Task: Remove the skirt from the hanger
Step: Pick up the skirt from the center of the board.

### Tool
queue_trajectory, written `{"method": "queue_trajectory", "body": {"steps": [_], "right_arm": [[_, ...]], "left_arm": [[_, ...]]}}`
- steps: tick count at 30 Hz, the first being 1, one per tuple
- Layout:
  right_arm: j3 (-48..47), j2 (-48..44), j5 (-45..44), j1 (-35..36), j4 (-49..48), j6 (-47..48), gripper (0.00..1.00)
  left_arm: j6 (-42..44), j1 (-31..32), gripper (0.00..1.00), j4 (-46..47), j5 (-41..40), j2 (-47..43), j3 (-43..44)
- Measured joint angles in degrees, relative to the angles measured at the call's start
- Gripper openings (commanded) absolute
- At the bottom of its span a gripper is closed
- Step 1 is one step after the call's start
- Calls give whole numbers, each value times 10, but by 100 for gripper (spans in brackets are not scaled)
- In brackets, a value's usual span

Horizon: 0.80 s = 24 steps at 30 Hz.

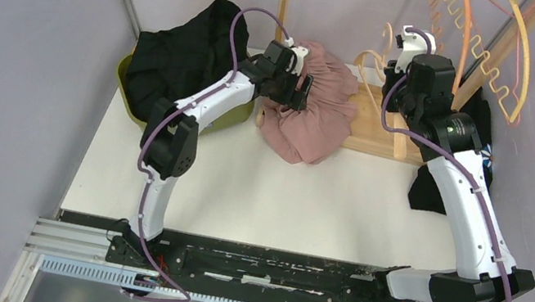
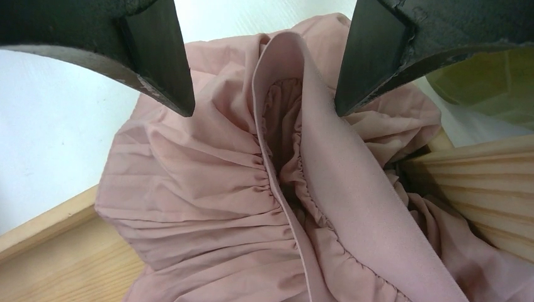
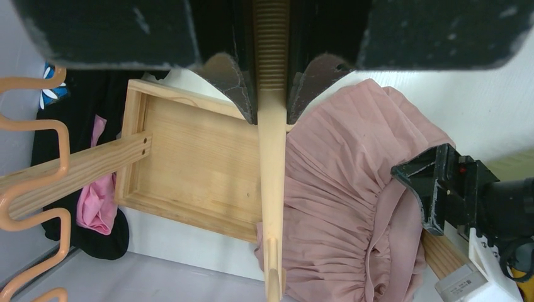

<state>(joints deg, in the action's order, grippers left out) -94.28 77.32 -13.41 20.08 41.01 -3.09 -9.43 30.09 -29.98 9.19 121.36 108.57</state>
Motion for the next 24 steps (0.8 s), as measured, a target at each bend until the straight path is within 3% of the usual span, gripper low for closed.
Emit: {"method": "queue_trajectory", "body": {"steps": [8, 11, 14, 15, 24], "right_arm": [[0, 0, 0, 0, 4, 4, 1], [0, 0, 0, 0, 5, 5, 1], [0, 0, 1, 0, 6, 5, 1], [0, 0, 1, 0, 7, 5, 1], [2, 0, 4, 0, 4, 5, 1]], "left_arm": [[0, 5, 86, 38, -16, 34, -12], [0, 6, 61, 45, -16, 58, -12], [1, 7, 11, 45, -14, 81, -12], [1, 6, 4, 54, 1, 84, -11], [37, 7, 3, 22, 44, 60, -8]]}}
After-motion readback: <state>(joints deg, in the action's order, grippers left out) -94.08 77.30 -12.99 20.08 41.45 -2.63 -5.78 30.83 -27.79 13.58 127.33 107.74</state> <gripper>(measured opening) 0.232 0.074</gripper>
